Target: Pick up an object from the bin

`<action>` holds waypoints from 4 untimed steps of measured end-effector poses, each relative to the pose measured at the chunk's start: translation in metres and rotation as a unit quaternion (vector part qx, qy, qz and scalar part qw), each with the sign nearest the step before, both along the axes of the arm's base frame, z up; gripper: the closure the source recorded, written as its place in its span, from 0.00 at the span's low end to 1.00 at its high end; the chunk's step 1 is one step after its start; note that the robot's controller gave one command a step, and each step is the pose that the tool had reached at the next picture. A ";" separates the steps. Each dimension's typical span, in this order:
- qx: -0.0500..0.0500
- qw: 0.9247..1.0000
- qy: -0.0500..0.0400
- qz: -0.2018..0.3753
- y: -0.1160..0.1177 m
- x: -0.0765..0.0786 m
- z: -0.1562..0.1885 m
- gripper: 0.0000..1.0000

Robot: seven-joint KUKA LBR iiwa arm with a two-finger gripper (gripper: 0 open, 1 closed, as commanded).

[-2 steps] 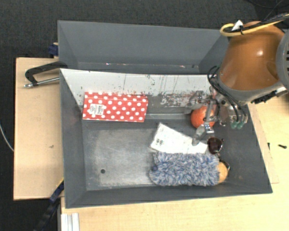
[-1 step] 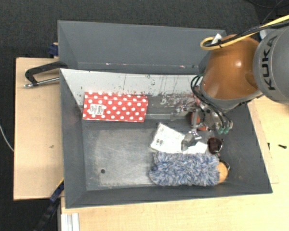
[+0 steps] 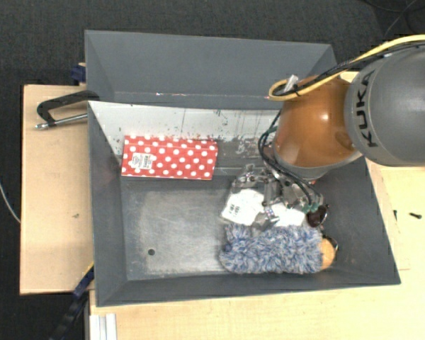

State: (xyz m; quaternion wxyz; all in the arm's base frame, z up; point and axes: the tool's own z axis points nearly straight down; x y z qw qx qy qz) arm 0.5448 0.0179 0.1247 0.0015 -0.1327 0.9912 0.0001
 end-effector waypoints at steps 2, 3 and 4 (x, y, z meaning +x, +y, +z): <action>0.001 0.994 0.001 0.109 -0.032 -0.015 -0.049 1.00; 0.001 0.991 0.001 0.131 -0.034 -0.018 -0.021 1.00; 0.000 0.994 -0.001 0.113 -0.037 -0.030 0.036 0.00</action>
Offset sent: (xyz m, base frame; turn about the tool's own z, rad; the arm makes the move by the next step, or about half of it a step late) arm 0.0000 0.0000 0.0000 0.0000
